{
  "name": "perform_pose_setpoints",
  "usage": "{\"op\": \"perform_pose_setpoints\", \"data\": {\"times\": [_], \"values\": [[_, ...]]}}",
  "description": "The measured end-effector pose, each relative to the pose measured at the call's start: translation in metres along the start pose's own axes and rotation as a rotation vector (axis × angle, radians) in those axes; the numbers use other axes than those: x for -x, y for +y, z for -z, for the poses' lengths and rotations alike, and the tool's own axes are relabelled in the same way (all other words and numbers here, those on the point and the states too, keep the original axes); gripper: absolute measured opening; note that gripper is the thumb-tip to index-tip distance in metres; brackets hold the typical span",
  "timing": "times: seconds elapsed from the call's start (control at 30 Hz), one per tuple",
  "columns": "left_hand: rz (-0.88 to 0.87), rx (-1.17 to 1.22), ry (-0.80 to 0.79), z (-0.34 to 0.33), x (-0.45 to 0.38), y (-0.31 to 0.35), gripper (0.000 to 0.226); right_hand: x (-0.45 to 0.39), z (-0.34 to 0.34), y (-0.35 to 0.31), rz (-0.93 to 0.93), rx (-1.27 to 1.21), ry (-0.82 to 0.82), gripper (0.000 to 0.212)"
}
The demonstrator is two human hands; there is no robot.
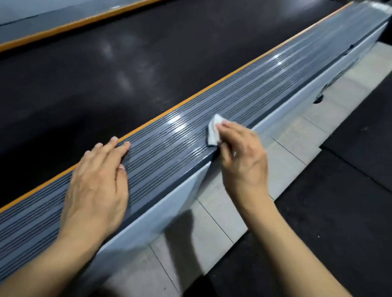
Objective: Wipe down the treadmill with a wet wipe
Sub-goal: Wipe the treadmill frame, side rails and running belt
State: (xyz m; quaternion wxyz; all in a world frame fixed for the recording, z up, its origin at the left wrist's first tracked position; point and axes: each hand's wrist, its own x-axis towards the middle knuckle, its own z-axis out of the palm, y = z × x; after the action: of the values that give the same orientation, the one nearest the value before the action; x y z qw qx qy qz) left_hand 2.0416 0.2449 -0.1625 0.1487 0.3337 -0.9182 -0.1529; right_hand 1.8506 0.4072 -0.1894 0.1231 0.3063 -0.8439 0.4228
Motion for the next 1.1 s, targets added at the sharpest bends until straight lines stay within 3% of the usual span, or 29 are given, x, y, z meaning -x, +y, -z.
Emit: {"op": "perform_pose_setpoints", "data": {"times": [0.03, 0.1, 0.2, 0.3, 0.47, 0.63, 0.73, 0.9, 1.1], "values": [[-0.007, -0.004, 0.006, -0.001, -0.001, 0.001, 0.054, -0.001, 0.001, 0.002, -0.047, -0.005, 0.041, 0.034], [-0.008, -0.02, 0.015, -0.003, 0.001, -0.001, 0.053, 0.015, -0.006, -0.014, 0.078, -0.067, 0.038, 0.028], [-0.023, -0.007, 0.016, -0.004, -0.001, -0.001, 0.055, 0.067, -0.023, -0.066, 0.427, -0.229, -0.17, 0.023], [-0.056, 0.02, 0.038, -0.004, -0.002, -0.003, 0.056, 0.072, -0.022, -0.069, 0.558, -0.17, -0.281, 0.026], [-0.099, 0.023, 0.053, -0.005, -0.002, -0.006, 0.054, 0.018, 0.021, -0.036, 0.264, 0.214, -0.444, 0.044], [-0.075, 0.024, 0.026, 0.0, 0.003, 0.0, 0.038, 0.018, 0.027, -0.049, 0.297, 0.362, -0.598, 0.058], [-0.1, 0.009, 0.026, 0.001, 0.007, 0.001, 0.034, 0.015, 0.025, -0.046, 0.403, 0.443, -0.576, 0.059], [-0.262, -0.022, -0.049, -0.004, -0.004, 0.004, 0.052, -0.038, -0.001, -0.019, 0.517, 0.338, -0.528, 0.046], [-0.367, -0.027, -0.182, -0.04, -0.081, 0.066, 0.068, -0.165, 0.014, 0.08, 0.2, 0.556, -0.466, 0.046]]}}
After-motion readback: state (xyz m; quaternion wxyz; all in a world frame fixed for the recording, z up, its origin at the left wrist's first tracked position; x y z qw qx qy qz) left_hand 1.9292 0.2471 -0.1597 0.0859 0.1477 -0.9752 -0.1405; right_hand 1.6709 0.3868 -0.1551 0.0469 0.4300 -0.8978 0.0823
